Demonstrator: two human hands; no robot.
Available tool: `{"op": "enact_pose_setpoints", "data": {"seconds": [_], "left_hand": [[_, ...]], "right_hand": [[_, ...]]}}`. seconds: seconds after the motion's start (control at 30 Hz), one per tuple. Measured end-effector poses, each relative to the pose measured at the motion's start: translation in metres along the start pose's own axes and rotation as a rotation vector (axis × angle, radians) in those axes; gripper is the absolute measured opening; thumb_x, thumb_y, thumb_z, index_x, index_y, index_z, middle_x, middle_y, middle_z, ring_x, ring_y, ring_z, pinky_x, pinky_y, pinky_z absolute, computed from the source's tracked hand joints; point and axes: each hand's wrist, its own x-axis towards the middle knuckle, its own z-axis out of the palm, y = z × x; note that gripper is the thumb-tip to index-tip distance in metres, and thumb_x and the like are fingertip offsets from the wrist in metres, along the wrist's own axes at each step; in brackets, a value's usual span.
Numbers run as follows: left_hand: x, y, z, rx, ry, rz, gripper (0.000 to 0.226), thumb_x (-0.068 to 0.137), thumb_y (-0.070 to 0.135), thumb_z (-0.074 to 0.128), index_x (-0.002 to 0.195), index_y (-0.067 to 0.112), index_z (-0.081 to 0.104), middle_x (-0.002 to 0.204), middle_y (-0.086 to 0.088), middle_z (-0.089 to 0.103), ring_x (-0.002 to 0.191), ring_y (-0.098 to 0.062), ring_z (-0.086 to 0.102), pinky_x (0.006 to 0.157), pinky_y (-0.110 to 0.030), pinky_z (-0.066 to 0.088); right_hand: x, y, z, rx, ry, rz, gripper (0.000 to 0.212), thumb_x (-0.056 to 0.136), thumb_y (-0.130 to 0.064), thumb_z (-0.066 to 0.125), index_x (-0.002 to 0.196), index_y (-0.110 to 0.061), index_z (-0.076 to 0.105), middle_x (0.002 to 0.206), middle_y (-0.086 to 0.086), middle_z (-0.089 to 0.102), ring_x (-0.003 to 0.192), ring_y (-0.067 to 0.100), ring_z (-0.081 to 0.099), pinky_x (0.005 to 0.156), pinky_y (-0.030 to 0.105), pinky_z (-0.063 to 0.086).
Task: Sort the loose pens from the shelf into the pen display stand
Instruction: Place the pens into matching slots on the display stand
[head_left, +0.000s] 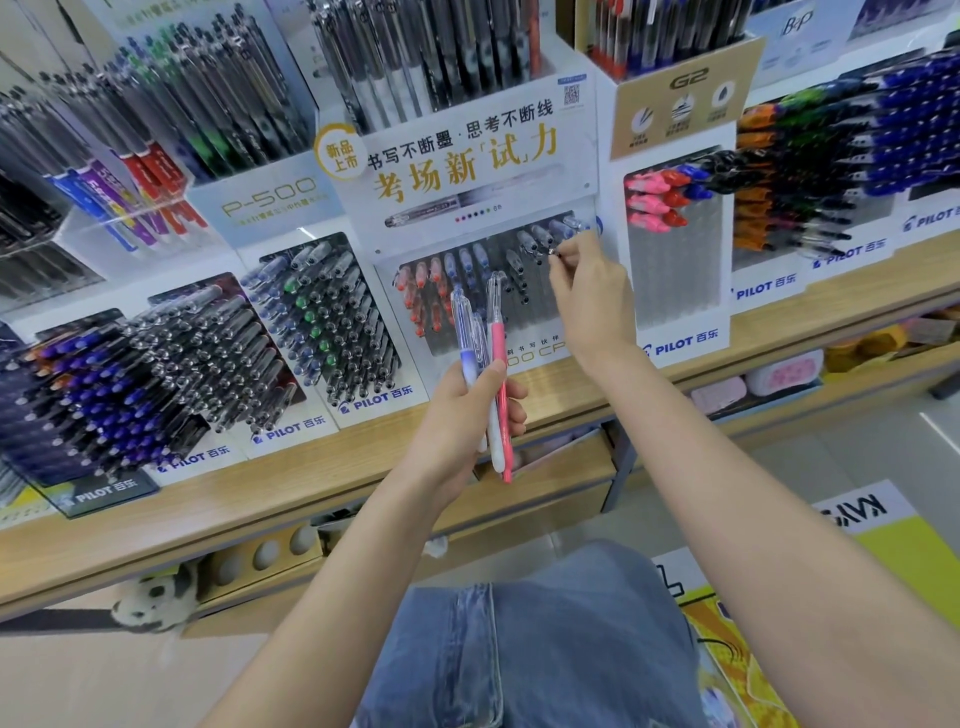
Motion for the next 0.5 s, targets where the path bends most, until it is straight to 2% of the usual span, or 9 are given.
{"op": "enact_pose_setpoints", "data": {"seconds": [0.3, 0.5], "left_hand": [[-0.0002, 0.0032, -0.0001, -0.018, -0.024, 0.012, 0.027, 0.1, 0.025, 0.042, 0.099, 0.001, 0.054, 0.066, -0.003, 0.059, 0.053, -0.008, 0.057, 0.057, -0.02, 0.052], [-0.0025, 0.0026, 0.0003, -0.047, -0.025, 0.023, 0.033, 0.1, 0.022, 0.042, 0.118, -0.005, 0.048, 0.08, -0.006, 0.061, 0.058, -0.009, 0.06, 0.057, -0.019, 0.052]], "right_hand": [[0.0052, -0.0025, 0.0008, 0.024, 0.02, 0.061, 0.014, 0.092, -0.016, 0.055, 0.095, -0.004, 0.062, 0.084, 0.011, 0.068, 0.077, 0.025, 0.063, 0.071, 0.043, 0.053], [-0.0009, -0.0055, -0.0047, 0.024, -0.051, 0.088, 0.026, 0.091, -0.011, 0.056, 0.117, -0.004, 0.056, 0.099, 0.009, 0.069, 0.091, 0.022, 0.064, 0.081, 0.032, 0.052]]}}
